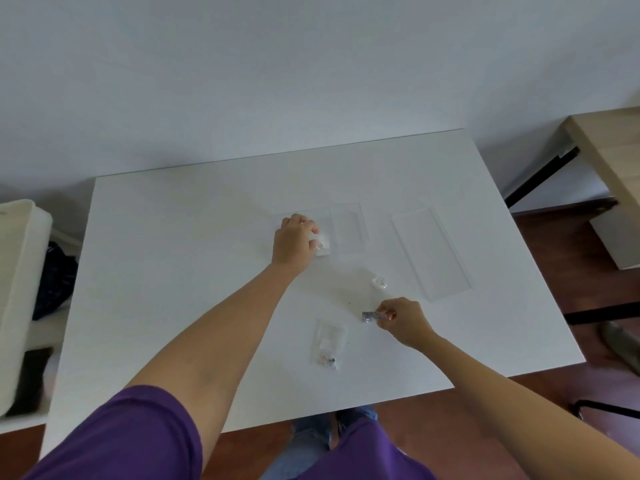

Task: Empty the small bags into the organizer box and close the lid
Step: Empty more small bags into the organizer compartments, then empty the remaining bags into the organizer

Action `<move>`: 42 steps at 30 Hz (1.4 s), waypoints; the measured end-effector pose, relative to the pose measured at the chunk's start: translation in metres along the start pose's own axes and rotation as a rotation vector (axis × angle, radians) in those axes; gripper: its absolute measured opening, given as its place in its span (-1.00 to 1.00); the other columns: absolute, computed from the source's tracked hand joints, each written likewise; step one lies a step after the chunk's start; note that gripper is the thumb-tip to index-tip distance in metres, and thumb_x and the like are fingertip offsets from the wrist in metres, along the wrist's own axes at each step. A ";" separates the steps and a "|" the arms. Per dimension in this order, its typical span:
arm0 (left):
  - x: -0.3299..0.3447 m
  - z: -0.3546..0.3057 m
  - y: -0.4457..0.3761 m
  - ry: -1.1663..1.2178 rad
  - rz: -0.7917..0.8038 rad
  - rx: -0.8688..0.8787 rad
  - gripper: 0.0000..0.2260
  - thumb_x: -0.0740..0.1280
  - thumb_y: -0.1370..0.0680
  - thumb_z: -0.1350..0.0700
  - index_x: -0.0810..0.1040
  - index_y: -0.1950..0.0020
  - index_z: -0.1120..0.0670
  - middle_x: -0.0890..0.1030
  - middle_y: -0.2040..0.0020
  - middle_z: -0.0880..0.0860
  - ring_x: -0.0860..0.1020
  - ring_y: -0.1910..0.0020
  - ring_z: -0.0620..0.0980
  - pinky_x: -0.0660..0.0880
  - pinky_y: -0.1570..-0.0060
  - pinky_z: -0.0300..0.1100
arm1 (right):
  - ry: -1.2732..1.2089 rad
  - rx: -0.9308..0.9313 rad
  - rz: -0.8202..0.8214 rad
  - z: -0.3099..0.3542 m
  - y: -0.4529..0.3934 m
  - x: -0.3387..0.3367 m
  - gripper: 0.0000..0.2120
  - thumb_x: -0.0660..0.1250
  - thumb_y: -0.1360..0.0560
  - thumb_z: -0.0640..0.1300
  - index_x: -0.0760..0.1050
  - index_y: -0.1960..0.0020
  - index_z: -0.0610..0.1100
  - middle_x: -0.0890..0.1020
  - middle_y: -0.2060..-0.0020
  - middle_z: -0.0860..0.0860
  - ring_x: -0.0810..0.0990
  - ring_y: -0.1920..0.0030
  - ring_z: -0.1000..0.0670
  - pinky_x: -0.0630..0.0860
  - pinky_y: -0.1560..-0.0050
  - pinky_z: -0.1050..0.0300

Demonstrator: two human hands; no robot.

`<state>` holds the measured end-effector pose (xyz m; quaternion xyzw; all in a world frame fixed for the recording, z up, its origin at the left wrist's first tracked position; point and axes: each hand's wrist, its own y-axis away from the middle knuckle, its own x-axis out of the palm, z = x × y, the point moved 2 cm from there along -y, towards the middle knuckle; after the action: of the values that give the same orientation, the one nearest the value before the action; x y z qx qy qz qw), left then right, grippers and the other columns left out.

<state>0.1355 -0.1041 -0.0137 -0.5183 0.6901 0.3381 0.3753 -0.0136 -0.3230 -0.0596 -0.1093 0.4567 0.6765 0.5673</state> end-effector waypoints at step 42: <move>-0.021 0.145 0.176 0.100 0.044 -0.528 -0.65 0.47 -0.38 0.04 0.43 -0.05 0.08 0.54 0.18 0.03 0.54 0.29 0.07 0.50 0.26 -0.11 | 0.388 -0.244 -0.245 0.160 -0.118 -0.009 -0.79 0.29 -0.51 -0.30 0.67 0.09 -0.09 0.71 0.10 -0.02 0.49 -0.05 -0.15 0.30 -0.10 0.03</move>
<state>-0.0071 0.0705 -0.0531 -0.5989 0.6070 0.4884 0.1852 0.1515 -0.2172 -0.0224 -0.3590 0.4553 0.6194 0.5293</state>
